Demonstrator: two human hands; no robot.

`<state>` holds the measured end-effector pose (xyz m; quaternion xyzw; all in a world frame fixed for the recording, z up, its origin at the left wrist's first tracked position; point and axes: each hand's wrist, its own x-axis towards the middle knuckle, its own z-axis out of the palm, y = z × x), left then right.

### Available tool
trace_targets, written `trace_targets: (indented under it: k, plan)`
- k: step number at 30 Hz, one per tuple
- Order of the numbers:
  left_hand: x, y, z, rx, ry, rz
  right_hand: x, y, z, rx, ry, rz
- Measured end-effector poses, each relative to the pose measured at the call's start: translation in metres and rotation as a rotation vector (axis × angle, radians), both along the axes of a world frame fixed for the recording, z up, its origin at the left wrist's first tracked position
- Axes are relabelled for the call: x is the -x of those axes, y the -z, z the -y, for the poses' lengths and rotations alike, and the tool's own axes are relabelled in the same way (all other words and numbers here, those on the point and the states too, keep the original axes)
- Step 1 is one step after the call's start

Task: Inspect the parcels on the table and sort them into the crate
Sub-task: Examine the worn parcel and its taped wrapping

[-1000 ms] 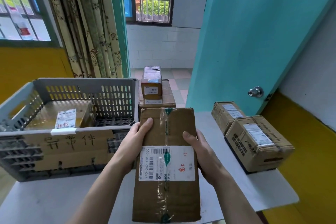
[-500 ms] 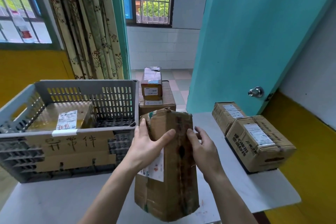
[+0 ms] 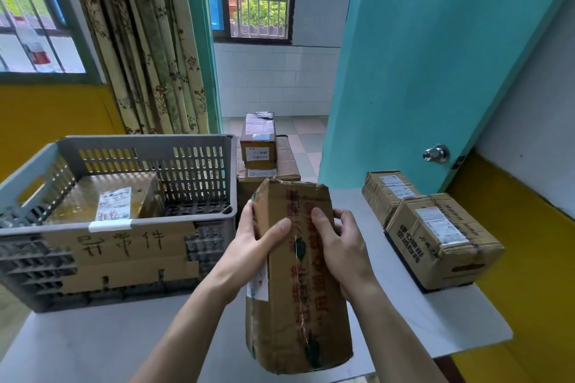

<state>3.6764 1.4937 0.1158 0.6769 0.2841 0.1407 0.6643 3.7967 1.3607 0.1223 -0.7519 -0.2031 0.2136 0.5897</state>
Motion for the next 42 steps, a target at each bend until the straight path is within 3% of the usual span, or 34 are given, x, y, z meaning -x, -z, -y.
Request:
trace_targets:
  k: [10,15,21,30,36,42]
  plan:
    - [0.002,0.004,-0.009,0.060,-0.042,0.149,0.002,0.009,0.007,-0.142,-0.238,-0.275]
    - [0.004,0.002,-0.010,0.031,-0.043,0.096,-0.001,0.007,0.004,-0.129,-0.216,-0.251]
    - [0.011,0.005,-0.006,0.044,0.224,-0.016,-0.005,0.005,0.004,-0.138,-0.132,-0.291]
    - [0.009,0.012,-0.001,0.122,0.013,0.106,-0.005,0.005,0.009,-0.116,-0.197,-0.370]
    - [0.000,0.004,0.000,0.063,-0.026,0.050,-0.006,0.006,0.013,-0.088,-0.206,-0.331]
    - [0.005,-0.004,0.006,0.067,0.171,-0.016,-0.017,-0.002,0.018,-0.095,-0.174,-0.354]
